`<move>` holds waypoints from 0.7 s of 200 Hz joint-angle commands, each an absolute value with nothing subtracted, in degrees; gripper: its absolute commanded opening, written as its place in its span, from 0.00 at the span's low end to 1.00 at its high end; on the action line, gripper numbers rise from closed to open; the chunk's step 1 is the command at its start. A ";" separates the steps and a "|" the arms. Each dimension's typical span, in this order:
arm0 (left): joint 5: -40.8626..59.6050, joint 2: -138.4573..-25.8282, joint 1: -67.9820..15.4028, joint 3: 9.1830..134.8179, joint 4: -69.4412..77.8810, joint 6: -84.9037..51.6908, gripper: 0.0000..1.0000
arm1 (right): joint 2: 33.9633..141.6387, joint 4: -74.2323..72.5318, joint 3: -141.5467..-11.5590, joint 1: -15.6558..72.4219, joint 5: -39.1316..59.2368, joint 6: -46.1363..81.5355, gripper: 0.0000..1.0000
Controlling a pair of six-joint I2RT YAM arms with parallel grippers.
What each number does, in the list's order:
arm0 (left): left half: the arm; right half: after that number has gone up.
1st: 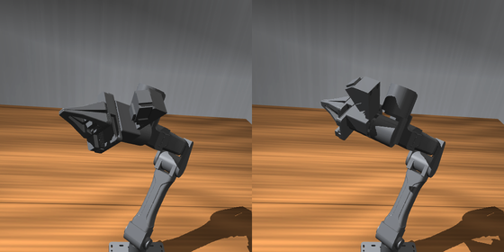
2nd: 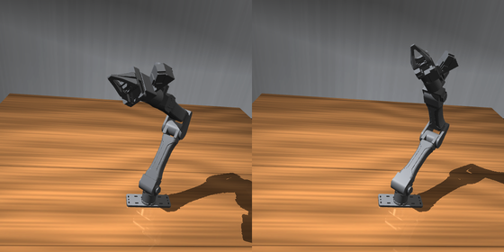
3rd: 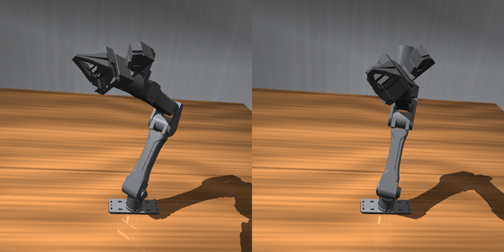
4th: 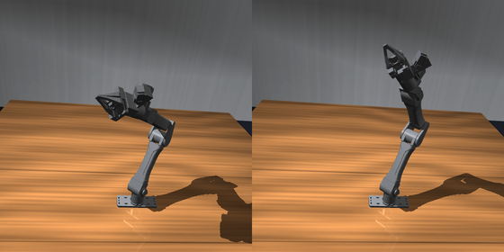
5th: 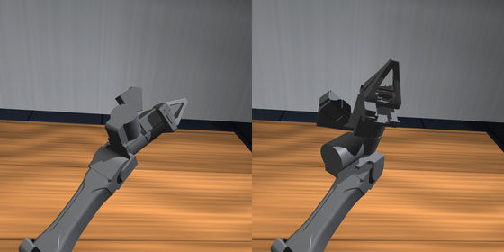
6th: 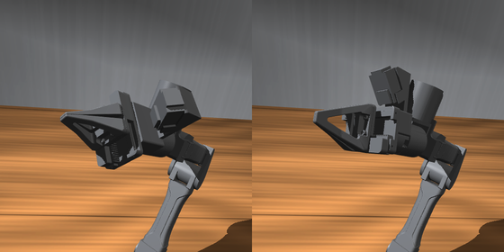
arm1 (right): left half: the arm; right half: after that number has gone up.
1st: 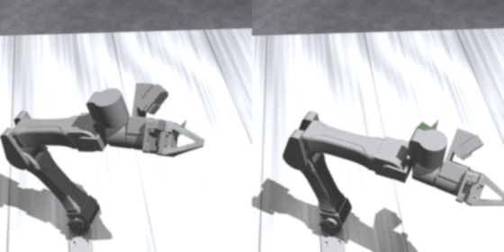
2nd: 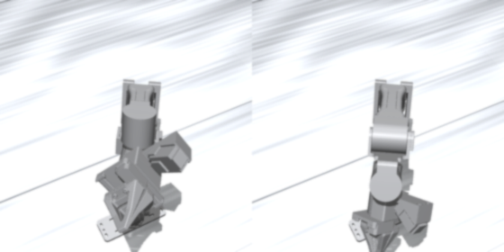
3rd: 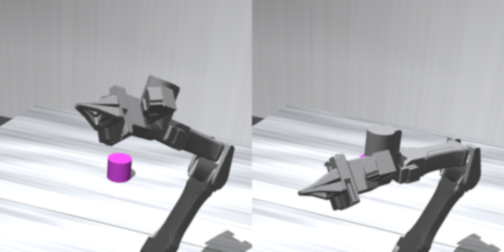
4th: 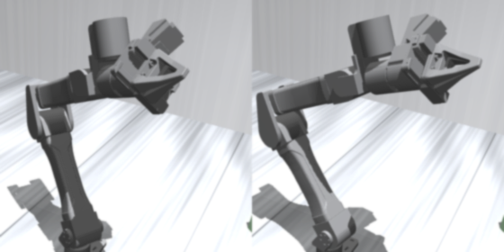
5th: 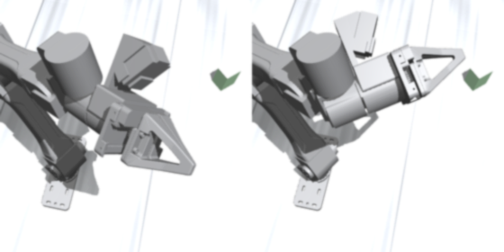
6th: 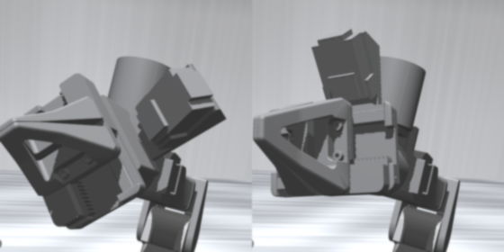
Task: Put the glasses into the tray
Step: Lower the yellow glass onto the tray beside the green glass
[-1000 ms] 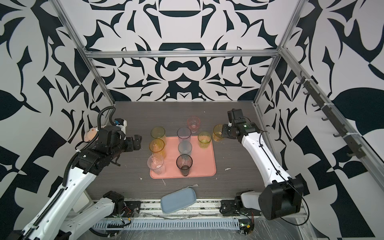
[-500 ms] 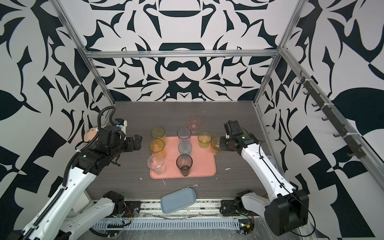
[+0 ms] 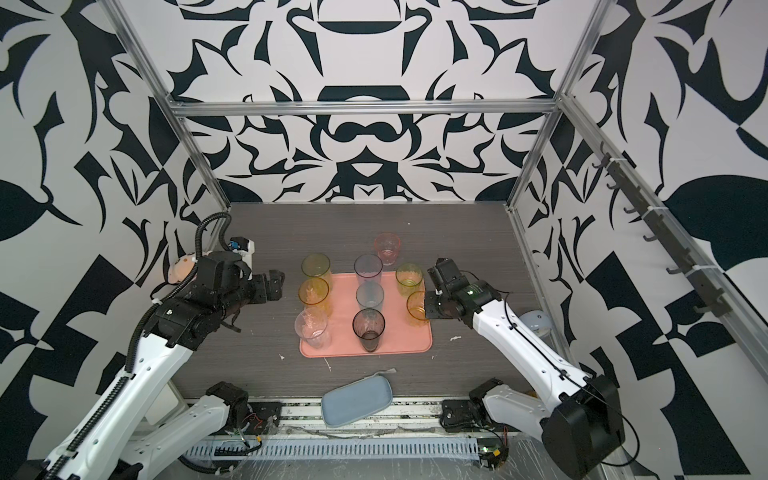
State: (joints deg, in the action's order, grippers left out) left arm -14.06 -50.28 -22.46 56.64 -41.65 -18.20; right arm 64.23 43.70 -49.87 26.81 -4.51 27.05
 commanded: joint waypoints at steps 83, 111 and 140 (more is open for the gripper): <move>-13.66 -50.36 -22.43 56.78 -42.40 -18.72 0.99 | 66.68 37.63 -48.91 30.71 -6.94 30.65 0.00; -13.64 -50.36 -22.46 56.77 -42.48 -18.72 1.00 | 67.78 36.71 -48.74 30.93 -7.21 30.64 0.00; -13.65 -50.36 -22.42 56.75 -42.49 -18.72 0.99 | 69.11 35.79 -48.69 31.02 -7.56 30.59 0.00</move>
